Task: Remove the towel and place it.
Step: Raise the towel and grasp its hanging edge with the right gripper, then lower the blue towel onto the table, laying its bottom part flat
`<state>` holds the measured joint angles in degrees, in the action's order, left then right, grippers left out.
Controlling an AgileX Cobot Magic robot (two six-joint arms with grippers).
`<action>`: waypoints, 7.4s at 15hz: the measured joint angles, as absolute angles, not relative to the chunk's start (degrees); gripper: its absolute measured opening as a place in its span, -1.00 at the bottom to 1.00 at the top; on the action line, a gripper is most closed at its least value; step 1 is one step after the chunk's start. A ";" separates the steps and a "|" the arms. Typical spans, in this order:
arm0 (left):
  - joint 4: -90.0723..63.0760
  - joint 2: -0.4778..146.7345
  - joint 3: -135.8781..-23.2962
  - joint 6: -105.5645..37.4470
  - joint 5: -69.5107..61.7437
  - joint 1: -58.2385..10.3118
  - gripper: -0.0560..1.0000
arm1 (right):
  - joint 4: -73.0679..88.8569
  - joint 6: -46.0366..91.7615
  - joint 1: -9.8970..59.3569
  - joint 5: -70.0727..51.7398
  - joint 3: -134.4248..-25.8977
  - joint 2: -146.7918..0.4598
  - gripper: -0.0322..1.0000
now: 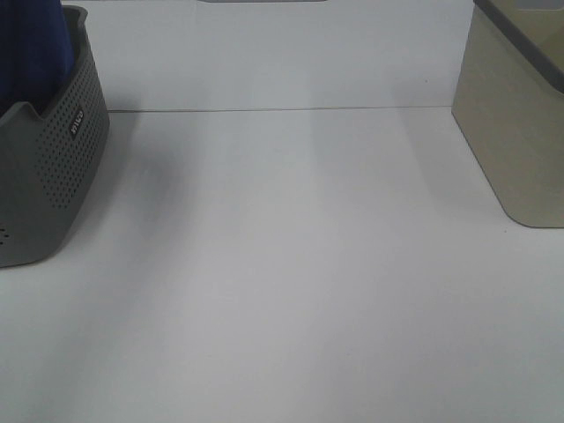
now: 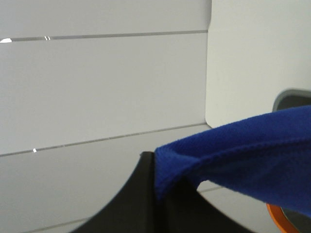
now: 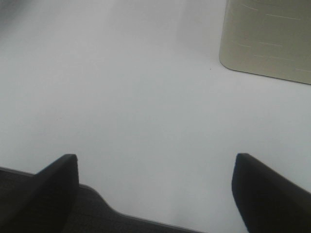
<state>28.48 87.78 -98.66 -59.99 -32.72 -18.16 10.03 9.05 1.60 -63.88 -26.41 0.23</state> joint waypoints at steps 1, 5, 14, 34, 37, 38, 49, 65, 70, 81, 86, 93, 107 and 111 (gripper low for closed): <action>28.48 87.78 -98.66 -60.10 -32.83 -20.40 -0.89 | 10.03 9.05 1.60 -63.83 -26.41 0.23 0.67; 28.59 87.78 -98.66 -61.13 -36.96 -29.97 -0.89 | 12.38 11.00 1.60 -61.31 -26.93 -2.35 0.67; 30.83 87.72 -98.66 -64.69 -38.22 -40.91 -0.89 | 75.17 82.33 1.60 -42.86 -27.27 -39.82 0.67; 12.26 87.72 -98.66 -62.91 -18.56 -40.91 -0.89 | 99.41 117.11 10.66 -68.98 -61.48 -105.37 0.63; 12.83 87.72 -98.66 -62.91 -21.83 -40.91 -0.89 | 96.94 115.28 10.60 -68.98 -61.48 -105.37 0.38; 12.95 87.72 -98.66 -62.91 -22.23 -40.91 -0.89 | 95.86 115.28 10.60 -69.04 -61.48 -105.37 0.23; 12.95 87.72 -98.66 -62.91 -23.43 -40.91 -0.89 | 91.56 105.48 10.60 -69.04 -62.57 -105.37 -0.91; 13.01 93.11 -98.66 -43.09 -7.79 -28.99 -0.89 | 28.13 35.29 10.60 -64.52 -114.36 -105.37 -0.91; 11.63 98.26 -98.66 -33.58 12.78 -24.12 -0.89 | 24.92 34.84 10.60 -46.52 -121.64 -105.37 -0.91; 10.83 104.05 -98.66 -25.44 31.57 -21.83 -0.89 | 24.81 37.36 10.60 -29.22 -124.56 -108.12 -0.91; 10.31 110.87 -101.53 -25.50 35.98 -18.05 -0.89 | 24.98 37.36 10.60 -20.57 -124.56 -112.13 -0.91; 10.83 144.39 -151.38 -25.44 26.59 -15.07 -0.89 | 25.50 38.50 10.60 -3.72 -138.25 -128.51 -0.91; 14.32 151.95 -168.22 -25.27 21.20 -14.67 -0.89 | 28.07 38.50 11.06 0.69 -144.27 -132.30 -0.91; 14.90 151.72 -168.22 -25.27 22.12 -14.67 -0.89 | 28.30 36.67 11.06 0.57 -144.27 -132.30 -0.91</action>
<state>14.90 151.72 -168.22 -25.27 22.12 -14.67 28.30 36.67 11.06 0.57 -144.27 -132.30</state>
